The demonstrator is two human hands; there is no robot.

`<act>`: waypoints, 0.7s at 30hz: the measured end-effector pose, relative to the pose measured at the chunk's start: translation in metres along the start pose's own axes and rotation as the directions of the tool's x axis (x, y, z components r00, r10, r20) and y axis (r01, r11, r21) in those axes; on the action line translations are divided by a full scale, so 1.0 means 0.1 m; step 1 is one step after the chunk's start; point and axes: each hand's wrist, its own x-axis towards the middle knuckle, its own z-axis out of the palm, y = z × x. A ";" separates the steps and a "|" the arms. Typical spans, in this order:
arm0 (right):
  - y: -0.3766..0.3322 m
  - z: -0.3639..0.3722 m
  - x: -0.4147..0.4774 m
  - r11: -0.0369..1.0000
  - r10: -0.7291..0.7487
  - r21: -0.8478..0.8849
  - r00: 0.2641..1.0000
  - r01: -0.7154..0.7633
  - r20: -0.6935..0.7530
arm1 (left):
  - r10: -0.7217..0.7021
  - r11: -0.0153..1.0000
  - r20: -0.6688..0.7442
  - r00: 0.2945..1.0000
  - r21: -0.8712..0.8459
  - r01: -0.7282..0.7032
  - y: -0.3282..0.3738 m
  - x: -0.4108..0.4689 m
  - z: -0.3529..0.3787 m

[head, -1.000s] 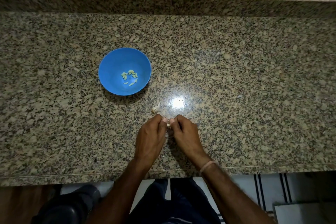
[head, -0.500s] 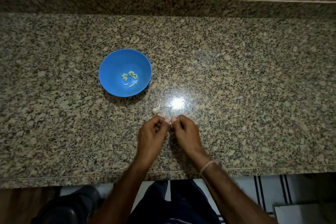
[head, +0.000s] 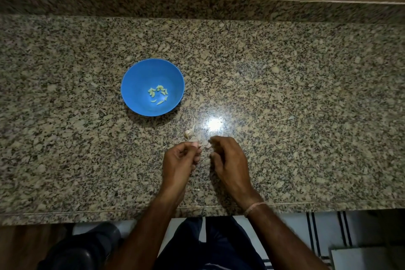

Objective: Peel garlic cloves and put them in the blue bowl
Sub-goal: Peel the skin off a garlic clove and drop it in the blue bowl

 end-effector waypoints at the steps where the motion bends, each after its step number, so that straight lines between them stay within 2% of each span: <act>1: -0.03 -0.01 0.00 0.998 0.003 0.067 1.000 -0.003 -0.010 | 0.041 0.997 0.006 0.999 0.064 -0.041 0.00 -0.01 0.00; 4: -0.14 -0.02 0.03 0.934 0.082 0.346 0.996 -0.086 0.028 | 0.132 0.961 0.047 0.990 0.237 -0.139 -0.04 0.00 -0.01; 6: -0.19 -0.02 0.05 0.872 0.178 0.456 0.983 -0.180 0.048 | 0.157 0.929 0.043 0.987 0.331 -0.162 -0.06 0.01 -0.01; 8: -0.19 -0.04 0.05 0.840 0.234 0.493 0.971 -0.226 0.046 | 0.215 0.885 0.022 0.976 0.419 -0.204 -0.06 -0.02 -0.02; 10: -0.20 -0.06 0.06 0.824 0.264 0.503 0.962 -0.263 0.071 | 0.327 0.837 0.059 0.943 0.446 -0.318 -0.04 -0.07 -0.05; 13: -0.20 -0.05 0.06 0.803 0.246 0.519 0.956 -0.294 0.161 | 0.448 0.762 0.107 0.888 0.473 -0.442 -0.02 -0.12 -0.07; 16: -0.21 -0.01 0.06 0.808 0.229 0.508 0.954 -0.297 0.193 | 0.489 0.722 0.044 0.871 0.540 -0.432 -0.03 -0.13 -0.09; 21: -0.17 0.00 0.07 0.850 0.262 0.445 0.959 -0.283 0.110 | 0.532 0.657 -0.157 0.832 0.697 -0.288 -0.11 0.04 -0.53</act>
